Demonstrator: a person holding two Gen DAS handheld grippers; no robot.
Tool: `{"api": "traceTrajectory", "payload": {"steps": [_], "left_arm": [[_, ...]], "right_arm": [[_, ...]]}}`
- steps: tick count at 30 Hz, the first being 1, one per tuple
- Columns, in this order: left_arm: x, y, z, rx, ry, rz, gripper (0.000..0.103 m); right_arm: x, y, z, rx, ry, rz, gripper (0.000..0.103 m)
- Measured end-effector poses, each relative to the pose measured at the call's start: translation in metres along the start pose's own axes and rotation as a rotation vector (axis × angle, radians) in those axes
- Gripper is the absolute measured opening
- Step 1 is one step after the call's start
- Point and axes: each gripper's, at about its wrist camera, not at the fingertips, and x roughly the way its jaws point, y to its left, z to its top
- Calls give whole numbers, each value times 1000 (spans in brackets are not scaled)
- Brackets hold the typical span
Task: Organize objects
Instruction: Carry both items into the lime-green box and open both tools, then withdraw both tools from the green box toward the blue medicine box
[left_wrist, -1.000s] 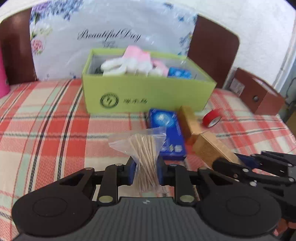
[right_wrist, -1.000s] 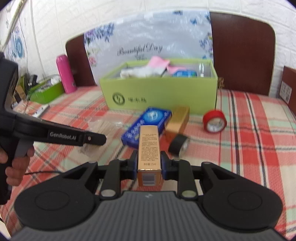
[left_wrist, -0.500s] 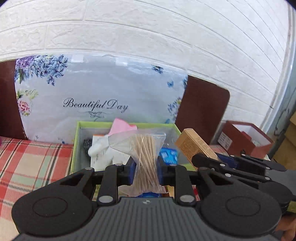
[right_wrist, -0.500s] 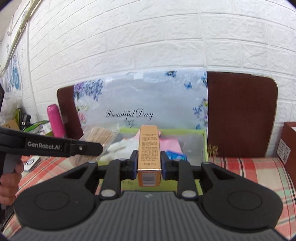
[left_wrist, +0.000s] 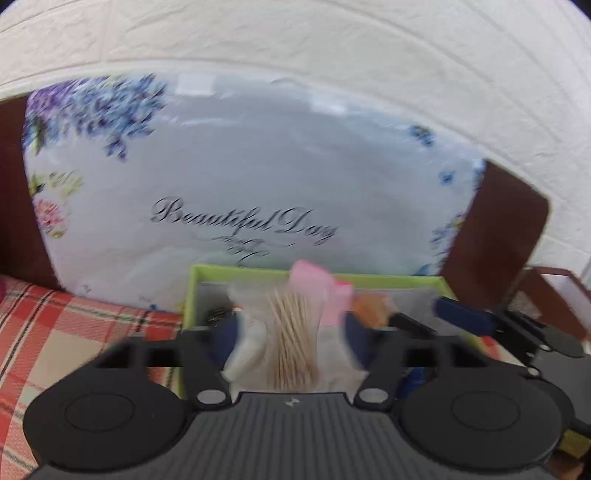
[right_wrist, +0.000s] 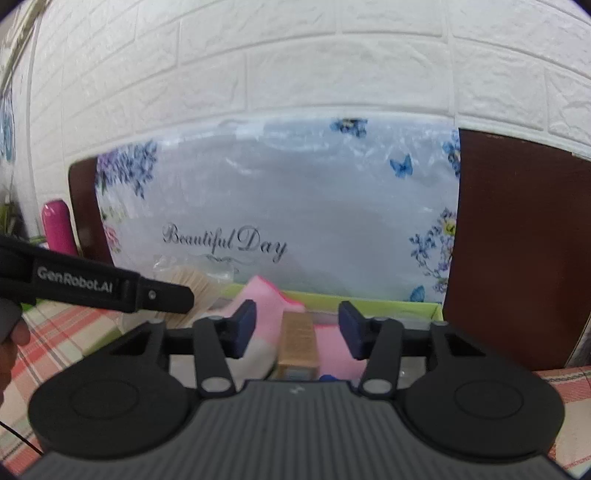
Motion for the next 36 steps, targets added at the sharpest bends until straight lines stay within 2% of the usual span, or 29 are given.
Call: {"api": "traceTrajectory", "payload": {"steps": [2, 4, 9, 13, 18, 24, 36], "left_arm": [[2, 8, -10, -21, -15, 10, 86], [5, 15, -15, -47, 9, -2, 86], [3, 16, -16, -62, 41, 14, 86], [-23, 5, -15, -44, 27, 25, 86], [-65, -13, -20, -16, 11, 41, 86], [-105, -30, -41, 14, -1, 68, 86], [-140, -43, -97, 3, 42, 70, 86]], "right_arm": [[0, 2, -12, -32, 1, -17, 64], [-2, 4, -19, -46, -3, -38, 77], [-13, 3, -19, -23, 1, -33, 89], [-43, 1, -9, 11, -46, -31, 103], [-90, 3, -4, 48, -74, -28, 103], [-140, 9, -20, 56, -75, -57, 103], [-194, 14, -67, 104, -18, -80, 103]]}}
